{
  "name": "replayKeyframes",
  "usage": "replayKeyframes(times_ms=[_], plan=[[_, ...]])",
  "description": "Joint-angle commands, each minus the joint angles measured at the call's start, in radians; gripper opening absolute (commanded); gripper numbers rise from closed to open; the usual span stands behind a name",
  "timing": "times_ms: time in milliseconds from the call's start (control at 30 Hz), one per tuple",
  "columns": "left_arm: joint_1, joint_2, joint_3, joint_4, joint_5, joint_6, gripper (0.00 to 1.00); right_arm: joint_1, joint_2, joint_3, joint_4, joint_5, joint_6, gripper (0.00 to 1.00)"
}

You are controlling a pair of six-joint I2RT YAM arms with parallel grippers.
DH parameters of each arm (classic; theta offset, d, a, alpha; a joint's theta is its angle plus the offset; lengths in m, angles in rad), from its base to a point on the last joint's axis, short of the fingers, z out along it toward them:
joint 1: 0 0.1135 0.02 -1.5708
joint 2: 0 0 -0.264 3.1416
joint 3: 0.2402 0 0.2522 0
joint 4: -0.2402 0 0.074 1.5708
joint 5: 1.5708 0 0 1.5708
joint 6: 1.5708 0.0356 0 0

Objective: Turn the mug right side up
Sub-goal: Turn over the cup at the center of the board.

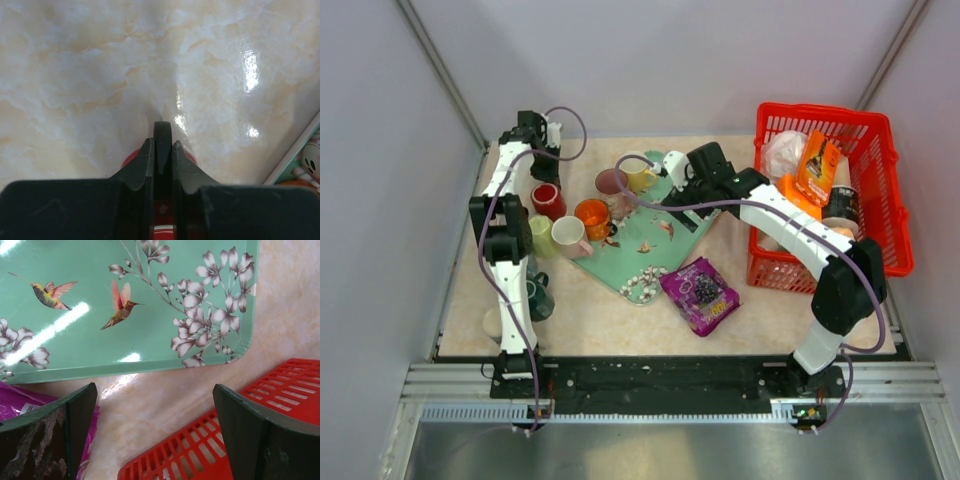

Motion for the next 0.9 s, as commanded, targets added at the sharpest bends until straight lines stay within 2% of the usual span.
replayKeyframes(times_ms=[0, 200, 500, 733, 867], plan=[[0.005, -0.015, 0.003, 0.0, 0.006, 0.025, 0.0, 0.011, -0.007, 0.023, 0.015, -0.01, 0.017, 0.99], [0.008, -0.162, -0.046, 0.13, 0.011, 0.023, 0.0, 0.012, -0.003, 0.028, 0.018, -0.021, 0.023, 0.99], [0.006, -0.346, -0.296, 0.355, -0.001, 0.0, 0.0, 0.011, 0.017, 0.035, 0.024, -0.026, 0.034, 0.99], [0.011, -0.448, -0.399, 0.518, 0.002, -0.014, 0.0, 0.011, 0.026, 0.04, 0.035, -0.027, 0.032, 0.99], [0.012, -0.489, -0.405, 0.595, 0.013, -0.02, 0.0, 0.011, 0.045, 0.058, 0.038, -0.055, 0.034, 0.99]])
